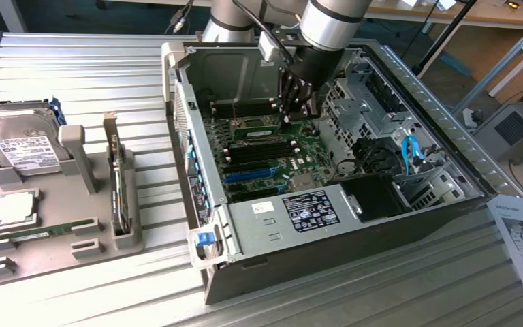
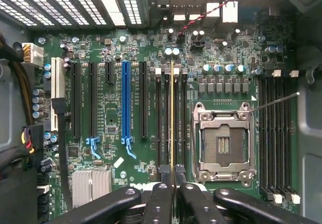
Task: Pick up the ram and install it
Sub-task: 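Insert the ram into the slot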
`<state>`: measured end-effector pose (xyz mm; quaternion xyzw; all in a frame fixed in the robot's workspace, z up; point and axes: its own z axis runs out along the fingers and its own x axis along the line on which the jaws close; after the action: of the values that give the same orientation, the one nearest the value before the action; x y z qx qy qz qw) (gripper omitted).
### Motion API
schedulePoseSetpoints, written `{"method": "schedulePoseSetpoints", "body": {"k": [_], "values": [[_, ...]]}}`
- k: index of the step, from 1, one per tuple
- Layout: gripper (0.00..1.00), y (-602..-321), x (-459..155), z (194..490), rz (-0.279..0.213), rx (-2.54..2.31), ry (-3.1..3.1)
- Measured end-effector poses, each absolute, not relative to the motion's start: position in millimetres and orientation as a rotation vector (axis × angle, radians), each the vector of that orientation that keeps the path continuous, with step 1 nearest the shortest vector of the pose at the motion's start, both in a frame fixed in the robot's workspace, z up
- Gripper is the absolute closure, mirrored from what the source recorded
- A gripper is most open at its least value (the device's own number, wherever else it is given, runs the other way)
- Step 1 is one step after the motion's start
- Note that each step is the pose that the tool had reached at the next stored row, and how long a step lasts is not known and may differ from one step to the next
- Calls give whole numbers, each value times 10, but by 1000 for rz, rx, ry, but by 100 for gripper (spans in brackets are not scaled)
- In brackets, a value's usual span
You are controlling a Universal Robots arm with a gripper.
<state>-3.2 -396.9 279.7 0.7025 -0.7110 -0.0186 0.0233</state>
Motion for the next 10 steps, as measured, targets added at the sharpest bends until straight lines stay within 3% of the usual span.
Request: {"method": "schedulePoseSetpoints", "body": {"k": [10], "values": [[88,-3972,-33,2735,-58,2175,-2201]]}}
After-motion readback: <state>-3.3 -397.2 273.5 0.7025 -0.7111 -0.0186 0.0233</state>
